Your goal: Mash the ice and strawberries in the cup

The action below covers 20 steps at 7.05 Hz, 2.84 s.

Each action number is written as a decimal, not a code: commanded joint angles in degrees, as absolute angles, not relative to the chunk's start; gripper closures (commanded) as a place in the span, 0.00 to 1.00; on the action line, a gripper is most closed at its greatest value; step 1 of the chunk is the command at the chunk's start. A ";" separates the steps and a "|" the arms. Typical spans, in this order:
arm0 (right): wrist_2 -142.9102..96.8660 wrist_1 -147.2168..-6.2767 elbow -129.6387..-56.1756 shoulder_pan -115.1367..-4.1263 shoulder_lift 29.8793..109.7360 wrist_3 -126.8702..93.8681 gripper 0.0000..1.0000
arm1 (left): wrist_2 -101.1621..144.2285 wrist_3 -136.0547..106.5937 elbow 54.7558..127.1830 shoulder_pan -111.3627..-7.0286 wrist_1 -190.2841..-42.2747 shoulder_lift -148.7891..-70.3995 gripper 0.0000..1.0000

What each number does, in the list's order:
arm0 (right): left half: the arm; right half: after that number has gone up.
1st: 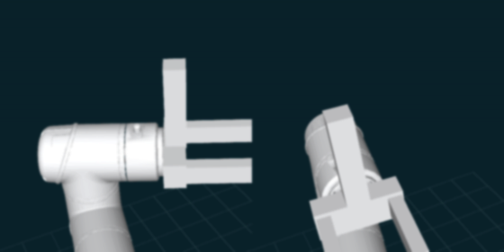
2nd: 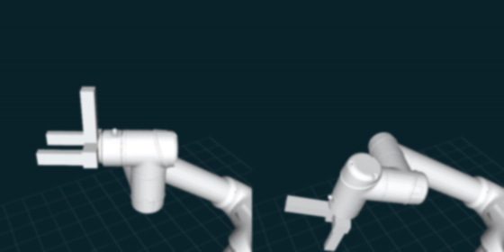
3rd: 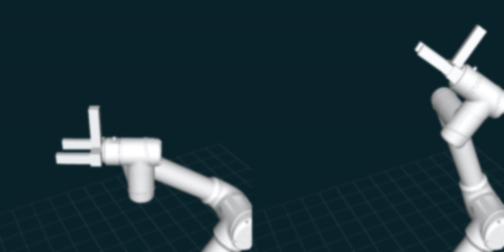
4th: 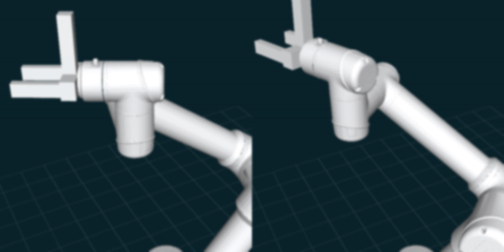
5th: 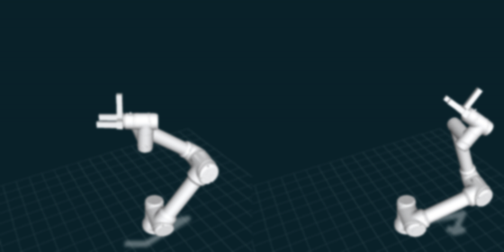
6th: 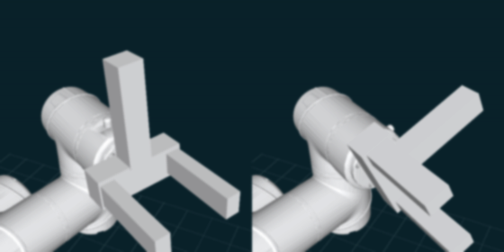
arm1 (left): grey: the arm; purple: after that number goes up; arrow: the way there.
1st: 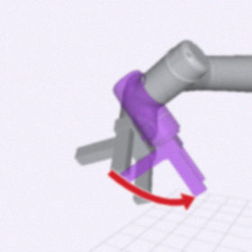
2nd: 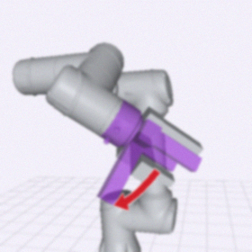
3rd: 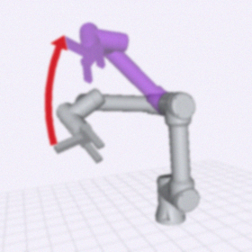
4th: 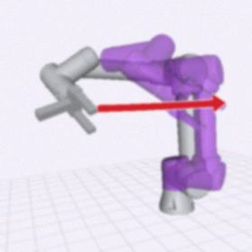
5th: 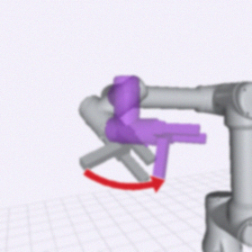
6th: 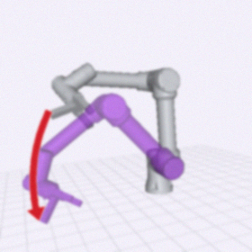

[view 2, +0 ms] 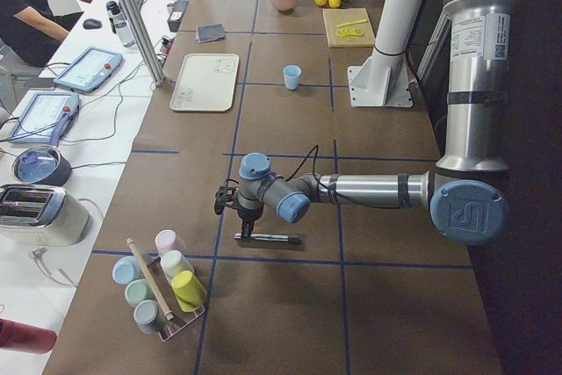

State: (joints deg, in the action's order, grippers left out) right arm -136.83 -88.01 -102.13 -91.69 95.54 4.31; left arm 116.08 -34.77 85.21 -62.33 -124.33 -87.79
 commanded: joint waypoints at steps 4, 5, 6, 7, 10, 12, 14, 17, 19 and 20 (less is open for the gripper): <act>-135.97 -87.89 -102.13 -91.67 95.45 4.39 0.01 | 120.64 -34.19 88.23 -62.84 -122.01 -87.89 0.00; -135.97 -87.80 -102.13 -91.76 95.54 4.39 0.01 | 122.67 -30.88 91.29 -63.28 -118.51 -87.89 0.00; -135.97 -87.80 -101.95 -91.67 95.45 4.39 0.01 | 122.96 -23.98 95.06 -66.85 -110.91 -87.72 0.00; -135.97 -87.80 -101.95 -91.67 95.54 4.39 0.01 | 123.05 -15.64 97.97 -68.02 -103.00 -87.63 0.00; -136.23 -87.80 -100.29 -91.67 95.45 4.31 0.01 | 133.28 4.42 96.86 -83.70 -90.22 -88.41 0.00; -136.67 -88.42 -100.02 -91.67 94.75 4.22 0.01 | 134.12 10.09 96.85 -87.97 -84.66 -87.90 0.00; -136.84 -88.42 -99.58 -91.67 94.75 4.04 0.01 | 134.30 10.11 96.16 -89.20 -84.55 -86.23 0.00; -138.34 -88.33 -98.53 -91.58 94.75 3.96 0.01 | 134.30 9.93 95.80 -90.26 -84.64 -85.87 0.00; -138.25 -87.98 -97.74 -91.41 94.83 4.13 0.01 | 134.38 9.93 95.80 -90.44 -84.64 -85.87 0.00; -138.16 -87.72 -97.39 -91.32 94.75 4.13 0.01 | 134.30 9.93 95.80 -90.79 -84.73 -85.87 0.00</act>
